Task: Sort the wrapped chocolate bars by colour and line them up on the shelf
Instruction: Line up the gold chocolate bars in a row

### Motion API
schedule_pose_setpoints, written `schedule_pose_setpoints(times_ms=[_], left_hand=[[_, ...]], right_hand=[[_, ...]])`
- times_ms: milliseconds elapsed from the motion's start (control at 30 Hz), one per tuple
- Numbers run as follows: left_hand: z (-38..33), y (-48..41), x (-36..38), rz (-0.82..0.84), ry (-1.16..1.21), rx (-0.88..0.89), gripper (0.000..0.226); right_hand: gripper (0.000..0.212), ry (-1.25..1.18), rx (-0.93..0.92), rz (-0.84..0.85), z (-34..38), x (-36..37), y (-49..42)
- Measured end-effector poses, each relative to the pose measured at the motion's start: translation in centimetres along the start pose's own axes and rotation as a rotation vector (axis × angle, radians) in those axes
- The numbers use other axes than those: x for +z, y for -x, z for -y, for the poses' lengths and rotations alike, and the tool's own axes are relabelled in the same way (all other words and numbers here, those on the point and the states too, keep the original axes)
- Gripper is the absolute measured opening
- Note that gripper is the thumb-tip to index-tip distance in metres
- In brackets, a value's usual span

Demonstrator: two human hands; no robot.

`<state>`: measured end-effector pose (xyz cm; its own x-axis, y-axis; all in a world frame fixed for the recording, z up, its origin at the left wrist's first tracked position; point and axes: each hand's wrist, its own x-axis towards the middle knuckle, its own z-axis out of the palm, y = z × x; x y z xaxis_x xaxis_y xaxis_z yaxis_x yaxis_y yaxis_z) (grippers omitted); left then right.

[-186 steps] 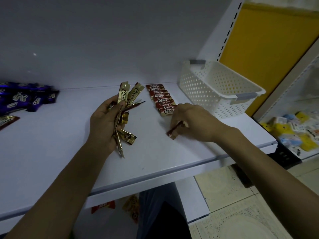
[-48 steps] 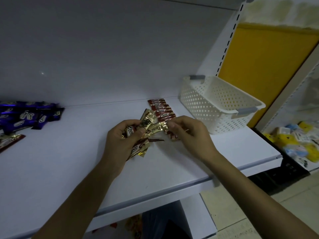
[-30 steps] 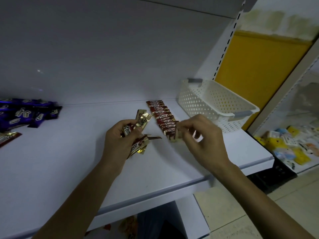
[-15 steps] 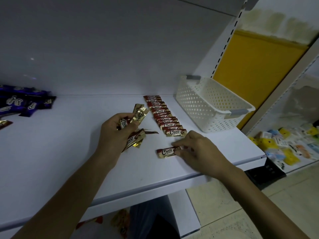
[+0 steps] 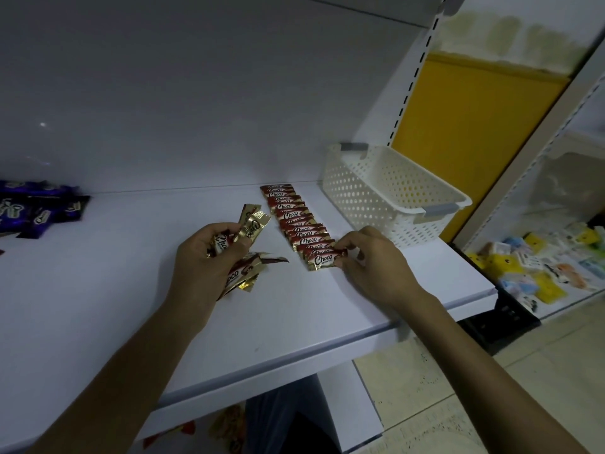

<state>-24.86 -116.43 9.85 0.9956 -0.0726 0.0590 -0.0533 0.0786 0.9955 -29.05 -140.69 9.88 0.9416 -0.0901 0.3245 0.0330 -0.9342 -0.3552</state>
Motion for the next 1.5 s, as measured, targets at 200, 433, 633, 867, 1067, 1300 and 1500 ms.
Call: schedule_pose_setpoints(times_ms=[200, 433, 633, 867, 1067, 1300, 1500], left_hand=[[0.1, -0.1, 0.0, 0.011, 0.007, 0.008, 0.014], [0.2, -0.1, -0.1, 0.024, 0.010, 0.013, 0.016], [-0.1, 0.2, 0.1, 0.045, 0.035, 0.007, 0.016], [-0.1, 0.2, 0.1, 0.050, 0.032, 0.014, 0.016], [-0.2, 0.4, 0.3, 0.100, -0.006, 0.082, 0.023], [0.2, 0.5, 0.4, 0.151, -0.093, 0.168, 0.024], [0.6, -0.2, 0.1, 0.097, -0.005, 0.083, 0.022]], right_hand=[[0.033, 0.003, 0.054, 0.020, 0.1, 0.1, -0.3], [0.026, -0.098, 0.072, 0.022, 0.6, 0.0, -0.3], [0.030, -0.047, -0.030, -0.039, 0.8, 0.3, 0.2], [0.029, 0.004, -0.024, -0.021, 1.3, 0.8, 0.6], [0.016, -0.372, -0.027, -0.071, 4.3, -0.1, 0.1], [0.016, -0.771, 0.124, 0.052, 8.7, 0.7, -1.7], [0.011, -1.069, 0.310, 0.021, 8.1, -0.5, -1.1]])
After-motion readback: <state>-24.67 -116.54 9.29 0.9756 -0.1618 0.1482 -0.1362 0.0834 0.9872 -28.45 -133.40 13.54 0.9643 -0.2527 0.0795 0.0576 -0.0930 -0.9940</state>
